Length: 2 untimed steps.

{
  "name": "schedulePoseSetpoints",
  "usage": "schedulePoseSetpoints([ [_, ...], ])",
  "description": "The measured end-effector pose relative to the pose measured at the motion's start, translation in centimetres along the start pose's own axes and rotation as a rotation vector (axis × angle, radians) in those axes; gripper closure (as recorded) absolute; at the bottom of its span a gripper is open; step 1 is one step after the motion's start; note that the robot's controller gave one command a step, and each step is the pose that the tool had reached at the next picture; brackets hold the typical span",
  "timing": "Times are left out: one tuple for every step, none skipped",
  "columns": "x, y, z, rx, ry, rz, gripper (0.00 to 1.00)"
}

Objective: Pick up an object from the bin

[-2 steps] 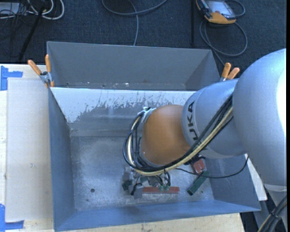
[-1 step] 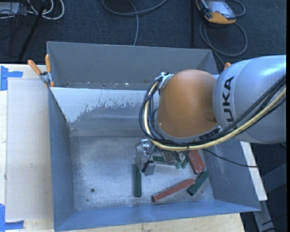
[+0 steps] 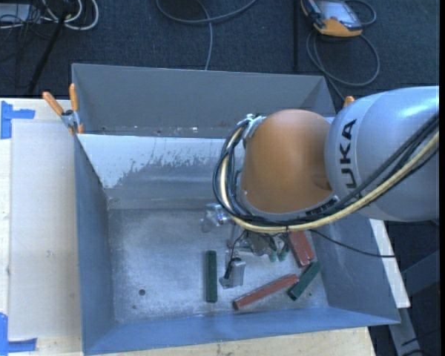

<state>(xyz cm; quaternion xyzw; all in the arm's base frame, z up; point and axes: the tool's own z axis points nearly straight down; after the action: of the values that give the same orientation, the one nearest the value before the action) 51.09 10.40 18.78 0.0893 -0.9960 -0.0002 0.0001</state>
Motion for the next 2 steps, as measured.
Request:
schedulePoseSetpoints([
  [-2.5, -4.8, 10.7, -0.001, 0.006, -0.187, 0.0],
  [-0.5, 0.1, 11.9, -0.003, 0.004, -0.411, 0.0],
])
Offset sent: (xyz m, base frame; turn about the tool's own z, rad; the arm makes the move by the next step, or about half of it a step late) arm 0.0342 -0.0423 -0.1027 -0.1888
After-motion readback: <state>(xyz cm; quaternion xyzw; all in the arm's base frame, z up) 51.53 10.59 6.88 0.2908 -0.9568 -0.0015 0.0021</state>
